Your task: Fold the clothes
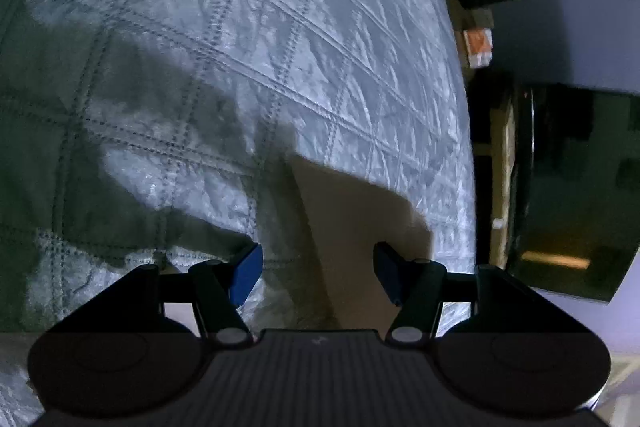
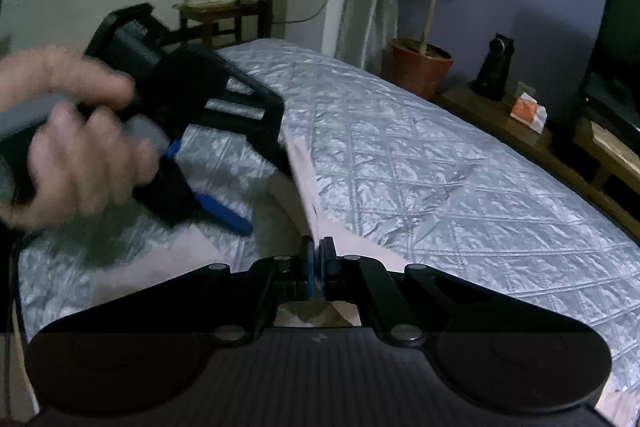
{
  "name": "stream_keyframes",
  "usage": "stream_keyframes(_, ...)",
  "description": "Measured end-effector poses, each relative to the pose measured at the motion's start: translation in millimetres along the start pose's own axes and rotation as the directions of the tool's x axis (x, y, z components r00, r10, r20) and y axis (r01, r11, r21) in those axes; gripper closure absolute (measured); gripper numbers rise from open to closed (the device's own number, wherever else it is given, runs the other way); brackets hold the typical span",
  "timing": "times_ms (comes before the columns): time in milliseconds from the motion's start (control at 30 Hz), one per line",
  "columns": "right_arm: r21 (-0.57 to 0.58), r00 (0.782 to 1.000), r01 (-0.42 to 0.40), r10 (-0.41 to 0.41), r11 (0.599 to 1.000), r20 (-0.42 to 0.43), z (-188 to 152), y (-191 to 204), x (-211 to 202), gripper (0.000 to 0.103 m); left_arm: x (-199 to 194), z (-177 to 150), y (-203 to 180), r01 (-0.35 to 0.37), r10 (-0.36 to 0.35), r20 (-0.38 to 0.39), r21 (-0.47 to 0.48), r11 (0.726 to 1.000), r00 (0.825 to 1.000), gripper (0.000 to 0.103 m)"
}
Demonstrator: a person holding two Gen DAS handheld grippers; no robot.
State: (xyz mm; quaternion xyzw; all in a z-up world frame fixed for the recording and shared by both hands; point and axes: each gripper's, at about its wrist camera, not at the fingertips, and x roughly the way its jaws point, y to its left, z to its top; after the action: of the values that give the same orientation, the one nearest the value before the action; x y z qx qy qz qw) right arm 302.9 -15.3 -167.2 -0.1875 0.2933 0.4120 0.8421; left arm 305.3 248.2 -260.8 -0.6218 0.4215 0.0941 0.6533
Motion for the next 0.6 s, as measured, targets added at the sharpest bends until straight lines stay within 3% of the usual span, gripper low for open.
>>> stream_keyframes(233,-0.019,1.0,-0.015,0.015,1.0,0.005,-12.5,9.8,-2.9,0.099,6.0,4.2,0.7,0.02,-0.02,-0.012,-0.036,0.999,1.0,0.046)
stream_keyframes(433,-0.055,1.0,-0.024,0.024,0.998,-0.007,-23.5,16.5,-3.0,0.099,3.8,11.7,14.0,0.065,-0.065,0.003,-0.141,0.988,0.998,0.046)
stream_keyframes(600,-0.052,0.999,-0.033,0.032,0.998,-0.011,-29.6,17.5,-1.3,0.096,7.2,12.4,13.6,0.075,-0.076,0.003,-0.145,0.986,0.997,0.046)
